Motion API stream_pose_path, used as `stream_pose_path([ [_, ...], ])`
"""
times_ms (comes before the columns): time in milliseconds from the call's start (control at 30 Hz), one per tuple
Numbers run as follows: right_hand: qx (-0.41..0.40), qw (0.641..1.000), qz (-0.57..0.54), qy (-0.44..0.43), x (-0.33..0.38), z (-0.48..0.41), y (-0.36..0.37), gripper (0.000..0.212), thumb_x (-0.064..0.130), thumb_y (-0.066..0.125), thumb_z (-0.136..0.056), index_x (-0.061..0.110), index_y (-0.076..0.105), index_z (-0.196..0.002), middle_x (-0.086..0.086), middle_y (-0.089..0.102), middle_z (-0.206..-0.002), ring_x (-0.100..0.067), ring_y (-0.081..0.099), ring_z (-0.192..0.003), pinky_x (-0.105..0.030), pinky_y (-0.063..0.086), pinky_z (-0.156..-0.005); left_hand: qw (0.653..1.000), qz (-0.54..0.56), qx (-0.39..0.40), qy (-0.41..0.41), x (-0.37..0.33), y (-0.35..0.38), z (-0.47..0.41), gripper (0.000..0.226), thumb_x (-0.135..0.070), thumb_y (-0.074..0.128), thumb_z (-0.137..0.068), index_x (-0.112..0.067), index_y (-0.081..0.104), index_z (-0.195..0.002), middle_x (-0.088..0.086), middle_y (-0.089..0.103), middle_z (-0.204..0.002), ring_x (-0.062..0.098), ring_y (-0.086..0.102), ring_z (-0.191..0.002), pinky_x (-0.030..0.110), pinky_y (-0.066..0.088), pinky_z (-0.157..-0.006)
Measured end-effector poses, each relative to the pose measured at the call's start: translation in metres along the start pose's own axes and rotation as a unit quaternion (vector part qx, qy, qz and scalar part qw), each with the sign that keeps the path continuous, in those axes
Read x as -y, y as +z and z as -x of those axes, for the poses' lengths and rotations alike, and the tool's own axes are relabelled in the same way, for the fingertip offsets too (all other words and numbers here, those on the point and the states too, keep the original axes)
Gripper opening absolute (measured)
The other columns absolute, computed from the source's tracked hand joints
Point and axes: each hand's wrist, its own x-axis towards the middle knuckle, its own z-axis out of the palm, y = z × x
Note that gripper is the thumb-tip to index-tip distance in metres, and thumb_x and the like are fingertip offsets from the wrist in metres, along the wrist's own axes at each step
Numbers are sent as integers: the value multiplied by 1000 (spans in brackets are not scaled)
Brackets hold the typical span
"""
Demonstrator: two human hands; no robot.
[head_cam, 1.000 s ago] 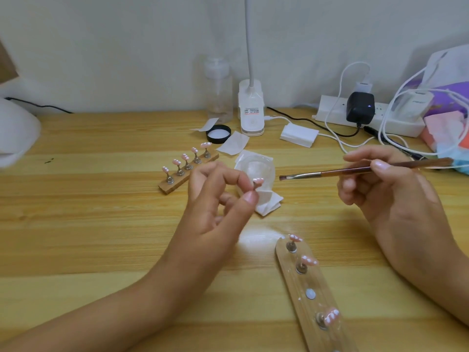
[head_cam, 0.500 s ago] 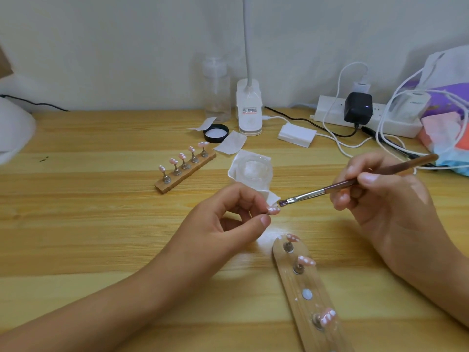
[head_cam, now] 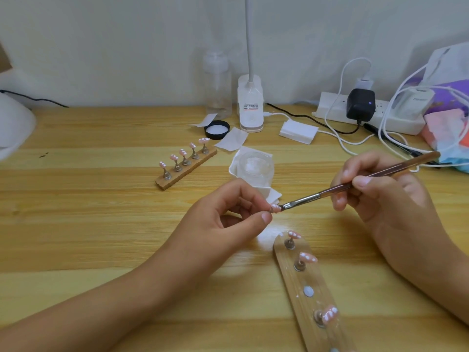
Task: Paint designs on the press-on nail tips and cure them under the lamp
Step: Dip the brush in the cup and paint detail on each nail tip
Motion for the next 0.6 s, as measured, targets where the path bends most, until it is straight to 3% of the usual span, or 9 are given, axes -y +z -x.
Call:
stream_pose_path([
  [333, -1, 999, -53, -3, 1, -2, -1, 21, 12, 50, -81, 24, 66, -76, 1, 60, -71, -15, 57, -64, -21, 49, -64, 1000, 2, 6, 6, 0, 0, -1, 9, -22, 68, -80, -31, 69, -79, -13, 66, -80, 10, 56, -75, 17, 47, -68],
  [467, 17, 998, -54, 6, 2, -2, 1, 17, 16, 53, -79, 24, 67, -76, -1, 60, -68, -15, 58, -64, -20, 50, -64, 1000, 12, 12, 8, 0, 1, -1, 14, -17, 67, -80, -30, 69, -78, -16, 68, -79, 29, 60, -85, 17, 48, -68],
  [600, 20, 998, -49, 17, 1, -1, 1, 11, 24, 56, -76, 24, 67, -76, -2, 59, -66, -15, 59, -63, -21, 51, -64, 1000, 16, 13, 6, 0, 1, -1, 14, -17, 68, -79, -31, 69, -77, -14, 64, -76, 9, 55, -73, 15, 46, -65],
])
